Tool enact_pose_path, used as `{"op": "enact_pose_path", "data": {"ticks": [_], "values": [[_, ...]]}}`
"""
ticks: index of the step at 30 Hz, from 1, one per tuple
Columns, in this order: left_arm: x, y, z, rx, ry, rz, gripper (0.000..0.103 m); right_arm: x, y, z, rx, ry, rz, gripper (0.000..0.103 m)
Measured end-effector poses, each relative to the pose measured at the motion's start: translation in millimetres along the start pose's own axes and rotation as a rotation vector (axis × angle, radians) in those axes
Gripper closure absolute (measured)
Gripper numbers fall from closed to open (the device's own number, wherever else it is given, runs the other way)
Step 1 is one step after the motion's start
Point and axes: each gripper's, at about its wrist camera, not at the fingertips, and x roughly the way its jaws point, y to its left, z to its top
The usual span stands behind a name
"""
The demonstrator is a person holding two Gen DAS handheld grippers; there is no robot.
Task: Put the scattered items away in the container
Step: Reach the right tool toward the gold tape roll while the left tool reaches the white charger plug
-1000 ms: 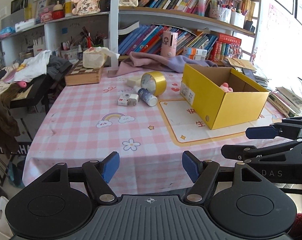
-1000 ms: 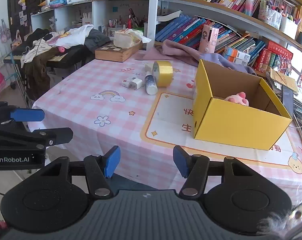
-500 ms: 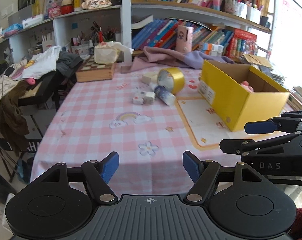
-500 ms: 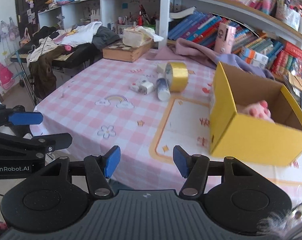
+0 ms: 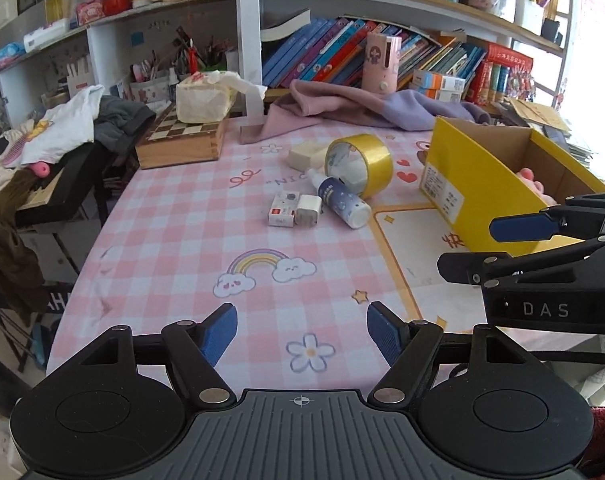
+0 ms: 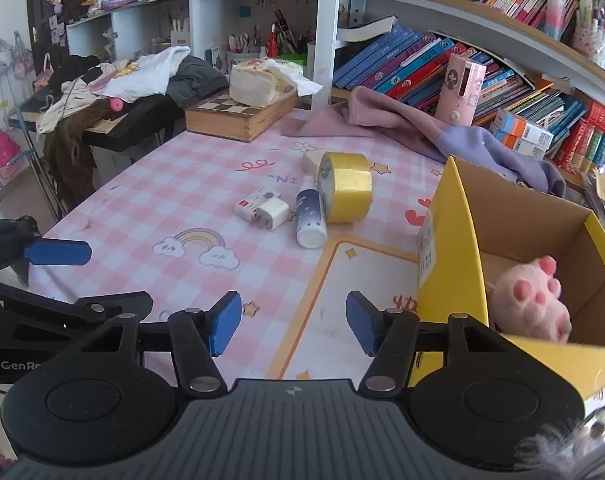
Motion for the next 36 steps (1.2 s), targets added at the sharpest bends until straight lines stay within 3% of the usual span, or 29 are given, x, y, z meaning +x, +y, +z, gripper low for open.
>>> {"op": "enact_pose_path", "data": {"ticks": [17,25,34,36], "values": [[73.5,13.9,56.6,0.015,0.018,0.023,0.030,80.6,-35.9,69.8,-0.015,0.003,-0.008,0.047],[117.7,9.5,78.6,0.069,0.034,-0.018,0.032,118.5,-50.2,95.5,-0.005,0.030,-0.038,0.046],[164.3,-6.2,87.5,0.156,0.080,-0.092,0.067,144.7,-55.2,104.5,-0.011,0.069,-0.050,0.047],[173.8,-5.8,89.6,0.156,0.097,-0.101,0.070,149.3,-56.4,105.9,-0.010,0.081,-0.043,0.053]]}}
